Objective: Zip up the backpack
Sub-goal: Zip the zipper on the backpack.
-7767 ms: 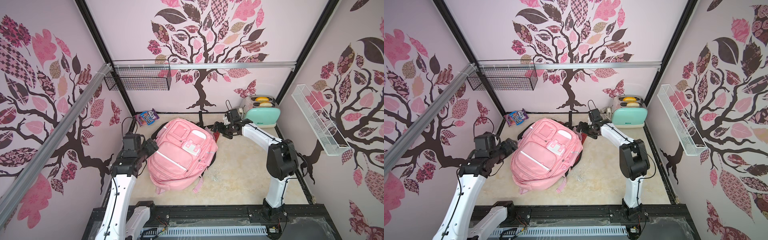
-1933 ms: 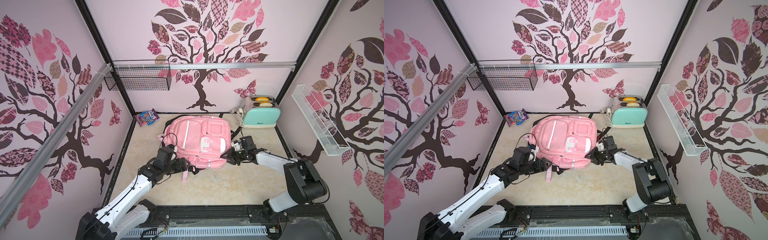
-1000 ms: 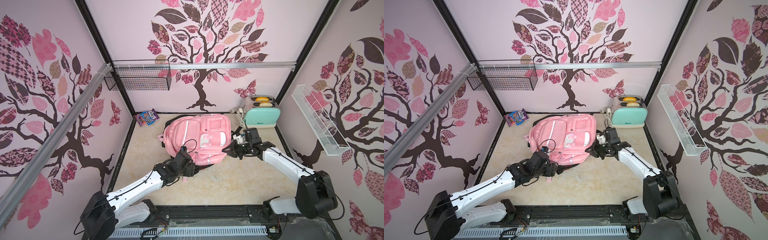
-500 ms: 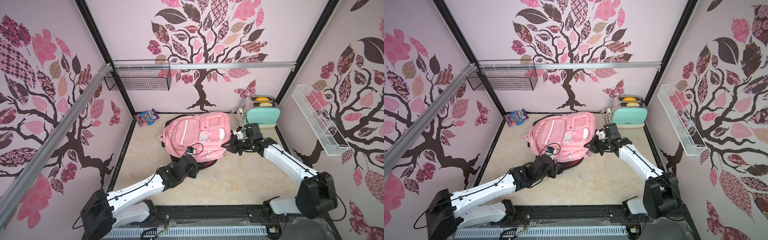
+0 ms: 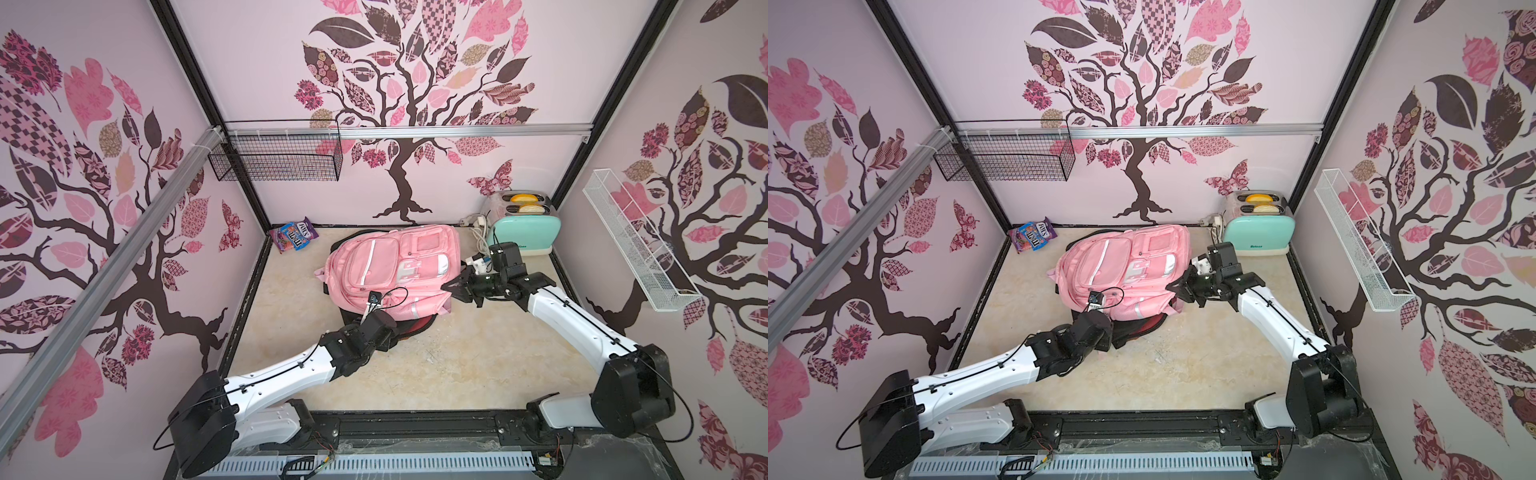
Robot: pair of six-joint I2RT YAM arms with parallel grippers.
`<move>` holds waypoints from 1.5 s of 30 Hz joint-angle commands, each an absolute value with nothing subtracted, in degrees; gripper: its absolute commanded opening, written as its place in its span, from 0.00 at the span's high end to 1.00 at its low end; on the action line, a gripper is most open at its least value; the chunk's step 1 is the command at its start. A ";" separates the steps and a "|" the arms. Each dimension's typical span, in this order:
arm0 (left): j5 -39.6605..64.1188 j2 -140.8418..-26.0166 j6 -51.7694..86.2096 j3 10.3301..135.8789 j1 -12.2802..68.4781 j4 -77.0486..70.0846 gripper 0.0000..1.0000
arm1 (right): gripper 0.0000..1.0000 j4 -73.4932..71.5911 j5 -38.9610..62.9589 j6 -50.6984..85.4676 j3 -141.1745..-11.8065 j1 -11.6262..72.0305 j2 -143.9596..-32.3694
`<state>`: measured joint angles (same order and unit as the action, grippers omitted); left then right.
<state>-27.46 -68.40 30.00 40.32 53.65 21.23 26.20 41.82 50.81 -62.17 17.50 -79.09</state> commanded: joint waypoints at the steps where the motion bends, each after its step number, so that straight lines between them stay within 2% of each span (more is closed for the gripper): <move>1: -30.53 -69.17 30.49 40.61 54.14 19.42 0.50 | 1.00 17.74 43.66 50.51 -67.60 17.47 -78.05; 14: -35.04 -68.57 27.23 38.03 54.23 11.98 0.59 | 1.00 16.95 44.69 50.02 -67.12 17.48 -78.48; 17: -35.34 -69.50 27.07 38.62 54.20 11.54 0.67 | 1.00 17.04 44.48 49.78 -67.13 17.46 -78.57; 20: -33.93 -70.48 27.02 39.45 54.18 11.87 0.85 | 1.00 18.12 43.67 48.85 -67.39 17.47 -78.73; 22: -32.68 -70.25 27.58 39.55 54.12 11.91 1.00 | 1.00 18.89 43.01 48.11 -67.24 17.40 -78.88; 31: -14.72 -67.10 28.79 39.59 50.31 14.20 1.00 | 1.00 21.33 39.53 44.09 -67.63 17.29 -80.67; 37: -1.76 -63.55 30.24 37.38 43.38 14.93 1.00 | 1.00 23.83 36.58 40.74 -69.07 17.15 -82.07; 45: 9.38 -66.70 36.53 35.83 39.21 11.18 1.00 | 1.00 27.20 34.65 36.09 -70.88 16.98 -83.97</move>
